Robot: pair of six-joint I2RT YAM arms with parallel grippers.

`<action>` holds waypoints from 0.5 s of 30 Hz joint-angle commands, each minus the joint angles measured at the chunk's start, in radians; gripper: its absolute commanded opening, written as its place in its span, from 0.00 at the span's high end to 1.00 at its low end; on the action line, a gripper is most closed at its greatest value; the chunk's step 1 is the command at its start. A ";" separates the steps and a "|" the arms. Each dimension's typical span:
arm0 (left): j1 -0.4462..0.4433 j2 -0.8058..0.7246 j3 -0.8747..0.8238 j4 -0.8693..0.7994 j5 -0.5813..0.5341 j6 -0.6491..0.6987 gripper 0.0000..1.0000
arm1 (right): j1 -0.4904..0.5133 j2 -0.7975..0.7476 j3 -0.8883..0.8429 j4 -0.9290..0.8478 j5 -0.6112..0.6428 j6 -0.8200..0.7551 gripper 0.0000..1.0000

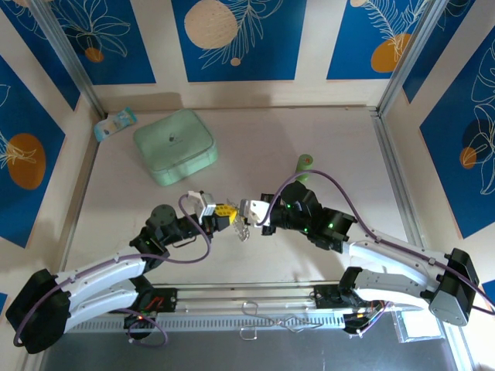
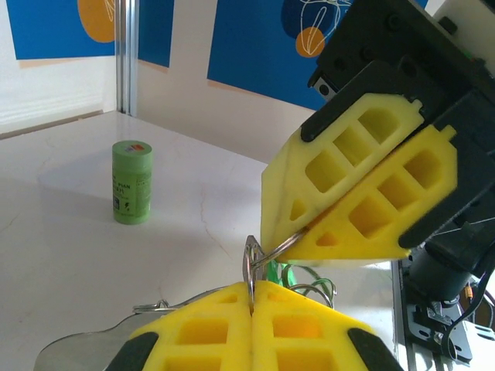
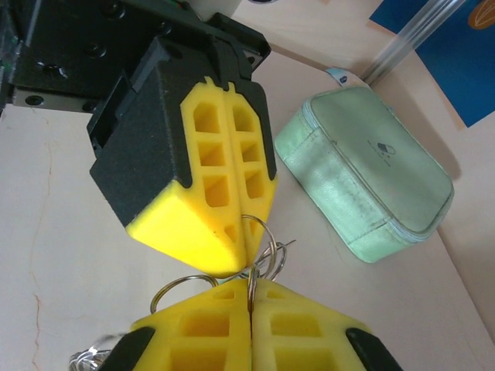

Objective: Put the keys on the keyring

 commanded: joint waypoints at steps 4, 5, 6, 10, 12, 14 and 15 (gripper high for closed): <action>-0.001 -0.007 0.055 0.046 0.002 -0.017 1.00 | 0.008 -0.012 0.003 -0.031 -0.029 -0.024 1.00; -0.002 -0.005 0.058 0.044 -0.004 -0.017 1.00 | 0.008 -0.014 0.003 -0.040 -0.045 -0.025 1.00; -0.001 -0.004 0.058 0.044 -0.009 -0.017 1.00 | 0.008 -0.013 0.005 -0.050 -0.062 -0.028 1.00; -0.001 0.006 0.066 0.062 -0.007 -0.017 1.00 | 0.009 0.002 0.018 -0.108 -0.141 -0.022 1.00; -0.001 0.010 0.067 0.072 0.000 -0.012 1.00 | 0.006 0.008 0.022 -0.121 -0.156 -0.011 1.00; -0.001 0.014 0.065 0.081 0.004 -0.004 1.00 | 0.000 0.000 0.015 -0.108 -0.141 0.001 0.97; -0.002 0.014 0.063 0.079 0.005 0.002 1.00 | -0.006 -0.009 0.011 -0.096 -0.138 0.011 0.89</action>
